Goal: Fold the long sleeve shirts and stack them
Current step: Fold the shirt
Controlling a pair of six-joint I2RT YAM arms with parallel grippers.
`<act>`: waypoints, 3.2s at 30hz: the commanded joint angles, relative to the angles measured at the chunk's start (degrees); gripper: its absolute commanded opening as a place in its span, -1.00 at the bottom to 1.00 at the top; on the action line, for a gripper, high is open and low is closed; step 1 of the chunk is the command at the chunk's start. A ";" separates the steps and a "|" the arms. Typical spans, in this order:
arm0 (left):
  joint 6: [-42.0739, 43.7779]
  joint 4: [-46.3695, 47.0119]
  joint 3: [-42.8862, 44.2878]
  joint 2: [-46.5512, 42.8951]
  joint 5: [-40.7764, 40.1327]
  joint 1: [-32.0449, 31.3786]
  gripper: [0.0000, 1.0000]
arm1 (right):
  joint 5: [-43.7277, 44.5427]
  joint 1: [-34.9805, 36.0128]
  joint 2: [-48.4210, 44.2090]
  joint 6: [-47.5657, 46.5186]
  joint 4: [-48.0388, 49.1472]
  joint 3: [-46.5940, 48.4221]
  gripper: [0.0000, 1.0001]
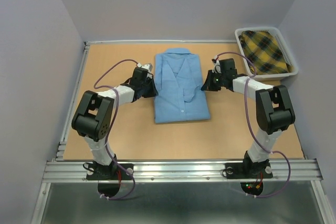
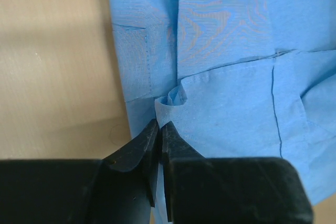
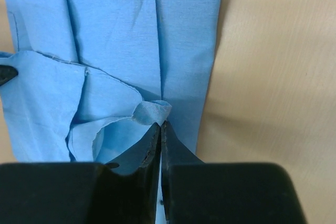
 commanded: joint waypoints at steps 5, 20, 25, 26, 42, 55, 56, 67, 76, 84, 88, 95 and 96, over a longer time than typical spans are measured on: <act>0.13 -2.53 5.79 0.72 -4.95 0.00 -0.19 | 2.39 -0.25 -0.66 -1.04 2.76 2.04 -0.49; -5.92 -8.35 3.09 -18.08 -9.27 -7.02 0.77 | 0.03 1.77 -14.55 3.61 1.61 -4.98 -0.09; -12.86 -1.77 -6.83 -22.30 -6.55 -12.12 0.59 | -2.26 4.93 -15.61 6.61 2.05 -9.37 -0.28; -13.57 -0.79 -8.16 -22.57 -6.37 -12.56 0.51 | -2.52 5.63 -15.44 7.13 2.23 -9.82 -0.35; -15.43 6.51 -14.51 -16.86 -4.52 -14.59 0.40 | -6.22 7.66 -7.88 11.79 13.91 -14.13 -0.76; -15.34 7.13 -14.42 -15.46 -3.73 -14.68 0.40 | -10.08 7.92 3.98 17.24 21.74 -4.74 -0.77; -15.34 7.13 -14.42 -15.54 -3.73 -14.76 0.40 | -10.17 7.92 4.34 17.42 21.92 -4.03 -0.77; -15.16 6.95 -15.03 -16.42 -4.17 -15.11 0.40 | -7.72 7.92 9.43 20.67 23.06 2.65 -0.72; -15.34 6.25 -14.51 -18.53 -5.31 -15.29 0.40 | -4.03 7.92 8.39 20.23 22.88 2.05 -0.72; -11.65 -2.44 -3.45 -17.92 -16.02 -19.24 0.60 | 4.67 7.92 -1.01 17.34 19.81 -2.96 -0.43; -8.14 -7.36 3.76 -12.66 -23.57 -23.01 0.67 | 10.12 7.84 -6.29 14.62 16.83 -5.16 -0.13; -4.00 -17.82 17.30 -0.35 -32.99 -26.54 0.55 | 21.54 7.83 -15.43 14.25 11.55 -9.55 0.25; -3.91 -19.75 19.57 1.75 -34.22 -27.15 0.53 | 24.51 7.75 -17.35 14.87 11.20 -10.95 0.31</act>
